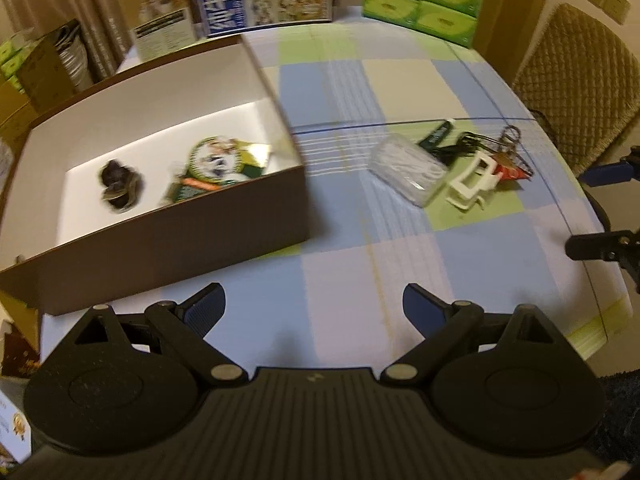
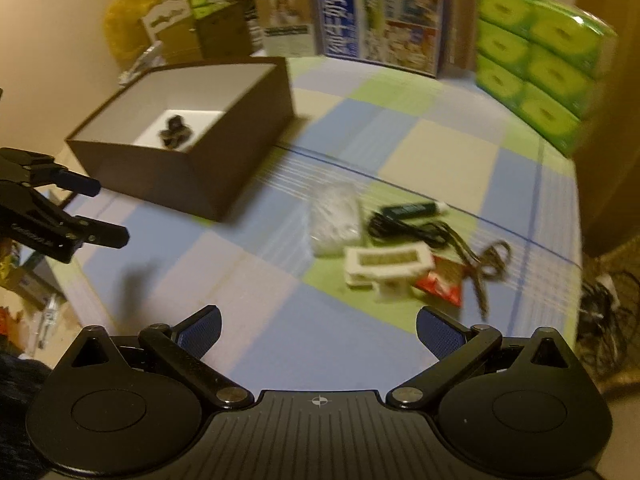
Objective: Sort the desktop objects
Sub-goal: 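Move left tool toward the clear floss-pick box while right tool approaches the leopard-print cord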
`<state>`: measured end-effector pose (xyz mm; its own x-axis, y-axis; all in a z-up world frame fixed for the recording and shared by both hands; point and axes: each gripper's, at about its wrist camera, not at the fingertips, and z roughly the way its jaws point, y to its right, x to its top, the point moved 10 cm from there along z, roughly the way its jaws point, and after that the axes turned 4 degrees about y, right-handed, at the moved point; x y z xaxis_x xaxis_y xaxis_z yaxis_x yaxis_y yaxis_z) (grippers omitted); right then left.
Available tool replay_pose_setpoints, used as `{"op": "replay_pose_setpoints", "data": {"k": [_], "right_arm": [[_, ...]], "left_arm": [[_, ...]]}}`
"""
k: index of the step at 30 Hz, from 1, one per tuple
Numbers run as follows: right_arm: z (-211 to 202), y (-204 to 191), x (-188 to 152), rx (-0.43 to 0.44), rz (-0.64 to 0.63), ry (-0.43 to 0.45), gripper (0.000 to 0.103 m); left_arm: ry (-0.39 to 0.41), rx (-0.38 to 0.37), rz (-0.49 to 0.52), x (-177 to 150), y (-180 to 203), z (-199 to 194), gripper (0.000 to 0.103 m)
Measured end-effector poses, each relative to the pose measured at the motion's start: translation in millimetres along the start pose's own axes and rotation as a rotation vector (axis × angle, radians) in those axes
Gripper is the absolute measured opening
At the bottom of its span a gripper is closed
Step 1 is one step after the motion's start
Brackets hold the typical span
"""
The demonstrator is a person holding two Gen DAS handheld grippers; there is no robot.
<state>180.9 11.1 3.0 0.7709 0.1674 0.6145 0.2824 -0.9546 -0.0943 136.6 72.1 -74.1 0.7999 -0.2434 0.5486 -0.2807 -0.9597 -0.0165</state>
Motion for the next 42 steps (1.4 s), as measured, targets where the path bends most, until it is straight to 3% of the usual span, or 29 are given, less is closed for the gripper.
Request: {"op": "replay_pose_setpoints", "data": {"k": [10,19,22,25,30,38,42], "right_arm": [[-3,59,-31,-0.094,0.094,-0.01,0.101],[5,90,-40,-0.134,0.118,0.04,0.099],[13,94,-38,-0.118,0.14,0.049,0.083],[24,96,-35,-0.111,0.152,0.043,0.079],[39,100,-30,-0.094,0.162,0.027,0.078],[51,107,-29,-0.095,0.201,0.003,0.078],[52,112,-33,-0.11,0.243,-0.006,0.078]], "left_arm": [[0.019,-0.083,0.108,16,68,26,0.093],[0.046,-0.128,0.21,33,114,58,0.088],[0.057,-0.128,0.237,38,120,70,0.085],[0.064,-0.124,0.248,46,122,82,0.085],[0.045,-0.11,0.306,60,119,104,0.085],[-0.04,-0.103,0.553,78,118,140,0.085],[-0.087,-0.137,0.633,82,119,160,0.086]]}}
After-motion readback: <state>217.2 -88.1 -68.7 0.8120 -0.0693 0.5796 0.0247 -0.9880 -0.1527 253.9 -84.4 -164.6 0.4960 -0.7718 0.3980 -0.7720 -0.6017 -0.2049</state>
